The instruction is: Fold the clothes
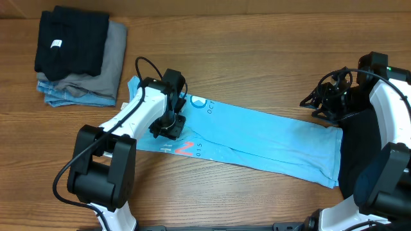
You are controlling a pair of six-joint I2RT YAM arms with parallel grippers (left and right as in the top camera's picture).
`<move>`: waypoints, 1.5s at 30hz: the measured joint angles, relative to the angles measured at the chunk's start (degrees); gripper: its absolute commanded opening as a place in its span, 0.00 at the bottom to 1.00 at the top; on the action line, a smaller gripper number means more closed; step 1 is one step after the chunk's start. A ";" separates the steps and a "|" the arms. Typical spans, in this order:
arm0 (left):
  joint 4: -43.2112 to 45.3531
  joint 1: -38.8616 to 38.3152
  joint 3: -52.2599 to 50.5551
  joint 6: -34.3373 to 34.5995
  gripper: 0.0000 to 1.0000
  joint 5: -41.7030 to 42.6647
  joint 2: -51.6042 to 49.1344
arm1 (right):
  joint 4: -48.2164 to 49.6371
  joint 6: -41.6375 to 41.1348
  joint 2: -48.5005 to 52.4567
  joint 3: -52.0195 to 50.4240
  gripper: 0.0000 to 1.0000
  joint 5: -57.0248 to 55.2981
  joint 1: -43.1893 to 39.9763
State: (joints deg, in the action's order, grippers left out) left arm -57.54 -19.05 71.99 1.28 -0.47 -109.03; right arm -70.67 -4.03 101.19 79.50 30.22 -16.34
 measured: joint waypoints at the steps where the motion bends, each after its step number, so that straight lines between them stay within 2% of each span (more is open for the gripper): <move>1: 0.28 0.00 -0.52 0.00 0.33 0.02 0.00 | 0.00 0.00 0.00 0.00 0.55 0.00 0.00; 3: 0.33 0.00 -1.53 0.00 0.25 0.24 0.00 | -0.09 0.00 0.00 0.00 0.55 0.00 -0.02; 6: -0.26 -0.09 -2.27 -0.57 0.05 0.28 0.00 | -0.04 0.00 0.00 0.00 0.54 0.02 -0.02; 7: -0.52 -0.11 -2.27 -0.90 0.04 0.20 0.00 | -0.09 -0.02 0.00 0.00 0.54 0.02 0.00; 13: -5.03 -0.11 -0.87 -1.05 0.04 -0.44 0.00 | -0.17 0.00 0.00 0.00 0.55 0.02 -0.02; 21: -13.46 -0.11 10.29 -0.76 0.04 0.04 0.00 | -0.52 -0.02 0.00 0.00 0.54 -0.02 -0.02; 28: -13.79 -1.84 11.54 -0.15 0.04 4.22 0.00 | -0.55 0.02 0.00 0.00 0.54 0.00 0.00; 36: -12.22 -7.21 11.54 0.02 0.06 5.64 0.00 | -0.55 0.00 0.00 0.00 0.55 0.00 -0.02; 37: -12.00 -7.87 11.54 0.02 0.08 5.62 0.00 | -0.52 0.00 0.00 0.00 0.55 0.00 0.00; 39: -11.74 -8.83 11.54 0.09 0.29 5.40 0.00 | -0.52 0.02 0.00 0.00 0.55 0.02 -0.02; 41: -11.52 -9.38 11.54 0.28 0.44 4.83 0.00 | -0.52 0.00 0.00 0.00 0.55 0.00 0.00; 44: -11.39 -9.46 11.54 1.29 0.80 3.76 0.00 | -0.50 0.04 0.00 0.00 0.55 0.00 -0.02; 45: -11.37 -9.42 11.54 1.70 0.81 3.21 0.00 | -0.52 0.00 0.00 0.00 0.55 0.00 -0.02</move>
State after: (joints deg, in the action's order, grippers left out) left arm -68.90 -28.47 83.53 2.98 2.74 -109.03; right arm -71.20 -4.03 101.19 79.50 30.22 -16.36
